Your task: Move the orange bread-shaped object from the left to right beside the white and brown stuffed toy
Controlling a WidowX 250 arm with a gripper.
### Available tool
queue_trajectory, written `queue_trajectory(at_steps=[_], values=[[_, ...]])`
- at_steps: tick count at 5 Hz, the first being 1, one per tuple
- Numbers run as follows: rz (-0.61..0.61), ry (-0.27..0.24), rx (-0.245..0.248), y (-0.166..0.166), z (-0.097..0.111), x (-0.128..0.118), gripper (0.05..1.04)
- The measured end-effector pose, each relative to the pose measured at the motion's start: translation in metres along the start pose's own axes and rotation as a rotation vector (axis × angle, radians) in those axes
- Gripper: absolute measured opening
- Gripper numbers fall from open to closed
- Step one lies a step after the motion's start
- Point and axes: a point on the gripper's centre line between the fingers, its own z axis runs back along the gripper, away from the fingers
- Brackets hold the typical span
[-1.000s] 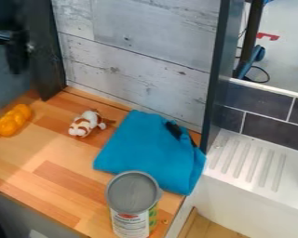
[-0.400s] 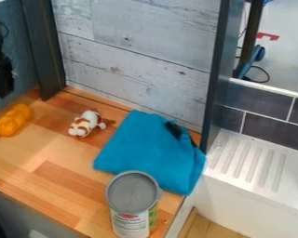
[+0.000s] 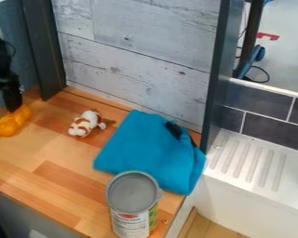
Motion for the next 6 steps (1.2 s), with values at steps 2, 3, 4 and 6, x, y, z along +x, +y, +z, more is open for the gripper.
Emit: queue_trajectory(at_steps=[2, 3, 4, 6], values=[[0.010, 0.081, -0.006, 0.009, -0.034, 0.007, 1.002], [0.008, 0.106, -0.018, 0.009, -0.043, 0.005, 1.002], [0.012, 0.095, -0.029, 0.006, -0.045, 0.006, 1.002], [0.058, 0.102, -0.016, 0.008, -0.045, 0.004, 0.774]])
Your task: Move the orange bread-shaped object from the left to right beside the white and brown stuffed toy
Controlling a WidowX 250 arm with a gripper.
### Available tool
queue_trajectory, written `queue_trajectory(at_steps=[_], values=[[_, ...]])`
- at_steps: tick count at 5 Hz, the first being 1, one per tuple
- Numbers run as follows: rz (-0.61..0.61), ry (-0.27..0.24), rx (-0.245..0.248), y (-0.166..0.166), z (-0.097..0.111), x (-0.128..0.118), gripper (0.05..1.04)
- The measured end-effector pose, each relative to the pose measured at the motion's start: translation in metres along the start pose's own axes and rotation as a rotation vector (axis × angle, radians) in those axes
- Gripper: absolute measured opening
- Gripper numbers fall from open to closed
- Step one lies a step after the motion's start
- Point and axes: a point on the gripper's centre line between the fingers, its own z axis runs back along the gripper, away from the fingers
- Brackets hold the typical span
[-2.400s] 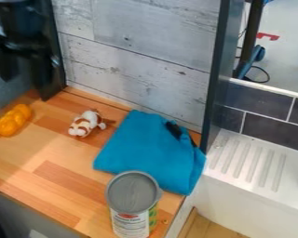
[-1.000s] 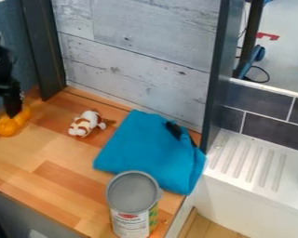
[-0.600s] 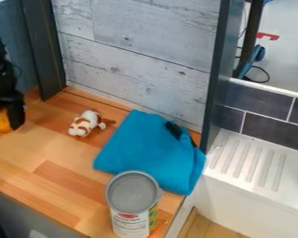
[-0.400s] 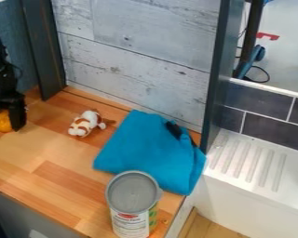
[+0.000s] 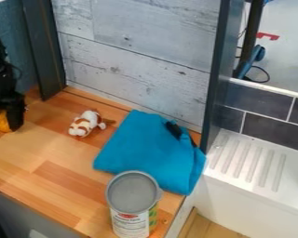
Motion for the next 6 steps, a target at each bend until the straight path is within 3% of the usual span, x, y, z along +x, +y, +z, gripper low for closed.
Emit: queue_trajectory(at_steps=[2, 3, 4, 5, 6], values=[[0.035, -0.122, 0.083, -0.007, 0.066, -0.021, 0.771], [-0.041, -0.160, -0.022, -0.036, 0.085, -0.029, 0.771], [-0.118, -0.155, -0.063, -0.061, 0.083, -0.027, 0.772], [-0.190, -0.114, -0.110, -0.076, 0.050, -0.012, 0.772], [-0.233, -0.072, -0.070, -0.080, 0.030, 0.008, 0.771]])
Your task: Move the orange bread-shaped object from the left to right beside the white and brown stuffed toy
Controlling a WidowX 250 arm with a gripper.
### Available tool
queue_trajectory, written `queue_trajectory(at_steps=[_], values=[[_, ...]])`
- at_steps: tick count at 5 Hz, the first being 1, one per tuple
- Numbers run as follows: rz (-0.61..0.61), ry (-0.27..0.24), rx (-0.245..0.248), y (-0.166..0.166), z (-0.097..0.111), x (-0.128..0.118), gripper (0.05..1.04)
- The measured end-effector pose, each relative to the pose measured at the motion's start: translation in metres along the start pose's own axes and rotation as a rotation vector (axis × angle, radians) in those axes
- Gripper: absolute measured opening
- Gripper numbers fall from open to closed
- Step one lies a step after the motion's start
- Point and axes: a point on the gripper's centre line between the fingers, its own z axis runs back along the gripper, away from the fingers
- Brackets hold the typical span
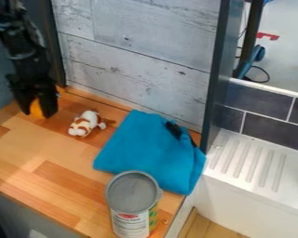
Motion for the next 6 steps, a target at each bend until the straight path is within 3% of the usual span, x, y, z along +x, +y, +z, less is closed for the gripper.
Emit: queue_trajectory(at_steps=[1, 3, 4, 5, 6], values=[[-0.027, 0.050, 0.019, 0.000, -0.008, 0.009, 0.772], [-0.014, 0.191, -0.010, 0.007, -0.022, 0.010, 0.771], [-0.015, 0.232, -0.025, 0.005, -0.027, 0.006, 0.845], [-0.030, 0.213, -0.046, 0.003, -0.027, 0.007, 1.012], [-0.034, 0.135, -0.050, -0.003, -0.009, 0.009, 1.009]])
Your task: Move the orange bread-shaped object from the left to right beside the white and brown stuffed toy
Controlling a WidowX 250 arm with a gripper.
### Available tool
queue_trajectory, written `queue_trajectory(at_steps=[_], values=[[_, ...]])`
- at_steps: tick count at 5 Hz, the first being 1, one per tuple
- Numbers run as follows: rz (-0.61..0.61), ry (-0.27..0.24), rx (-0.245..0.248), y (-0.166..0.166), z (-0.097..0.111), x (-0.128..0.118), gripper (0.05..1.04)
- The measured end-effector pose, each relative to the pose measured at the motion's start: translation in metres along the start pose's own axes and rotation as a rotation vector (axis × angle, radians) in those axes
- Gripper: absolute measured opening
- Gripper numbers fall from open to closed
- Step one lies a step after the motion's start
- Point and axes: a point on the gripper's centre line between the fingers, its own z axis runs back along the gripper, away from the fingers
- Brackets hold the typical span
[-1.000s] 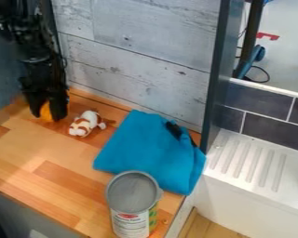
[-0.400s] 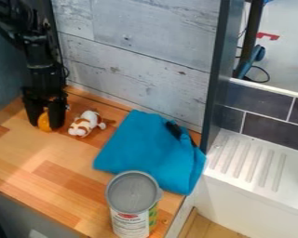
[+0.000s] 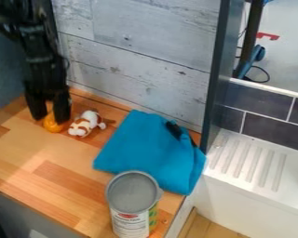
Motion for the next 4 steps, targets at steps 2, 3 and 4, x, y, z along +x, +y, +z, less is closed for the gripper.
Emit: queue_trajectory(at_steps=[2, 3, 4], values=[[0.075, -0.074, 0.085, -0.023, 0.058, -0.026, 1.004], [-0.017, -0.044, 0.084, -0.071, 0.066, -0.043, 1.003], [-0.128, -0.078, 0.084, -0.109, 0.077, -0.072, 1.003]])
